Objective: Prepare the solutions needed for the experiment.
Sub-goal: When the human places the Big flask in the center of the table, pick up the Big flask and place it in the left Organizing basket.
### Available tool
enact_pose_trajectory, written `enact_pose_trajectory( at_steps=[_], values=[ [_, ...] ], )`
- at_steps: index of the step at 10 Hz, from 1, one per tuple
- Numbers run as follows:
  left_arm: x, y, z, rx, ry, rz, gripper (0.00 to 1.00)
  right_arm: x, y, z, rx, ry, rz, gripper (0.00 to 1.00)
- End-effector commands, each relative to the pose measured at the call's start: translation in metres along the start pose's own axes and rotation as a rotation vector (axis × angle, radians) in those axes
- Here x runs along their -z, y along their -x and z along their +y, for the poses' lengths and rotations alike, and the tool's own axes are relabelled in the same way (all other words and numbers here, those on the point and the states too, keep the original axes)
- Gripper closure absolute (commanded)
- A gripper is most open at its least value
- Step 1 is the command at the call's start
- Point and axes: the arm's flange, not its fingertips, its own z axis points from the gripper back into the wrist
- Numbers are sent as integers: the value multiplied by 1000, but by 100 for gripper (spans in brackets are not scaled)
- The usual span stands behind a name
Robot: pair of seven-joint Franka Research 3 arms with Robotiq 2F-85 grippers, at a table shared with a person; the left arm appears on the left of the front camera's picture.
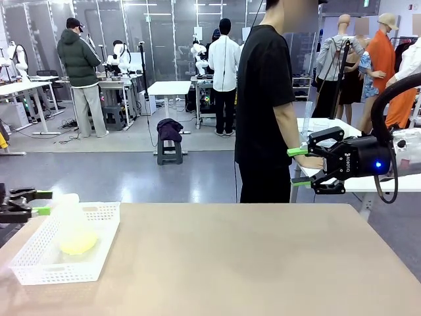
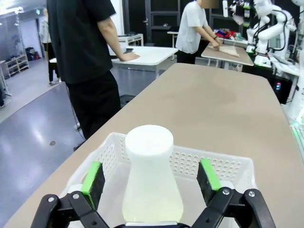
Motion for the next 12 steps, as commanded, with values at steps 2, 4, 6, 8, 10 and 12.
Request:
enact_pose_trajectory(
  at_steps=[2,4,6,8,10,12],
  values=[
    [-27,-67,-38,28,-1,33,0,1,1,1,-5,-3,-10,30],
    [-17,-125,-75,-88,-63,-30,0,1,1,1,-5,-3,-10,30],
    [-1,-169,-100,-223,-16,11,0,1,1,1,-5,-3,-10,30],
    [18,-198,-112,-467,126,-23,0,1,1,1,-5,-3,-10,30],
    [36,-217,-116,-723,180,-70,0,1,1,1,-5,-3,-10,30],
    [57,-227,-115,-1001,327,-146,0,1,1,1,-5,-3,-10,30]
  ],
)
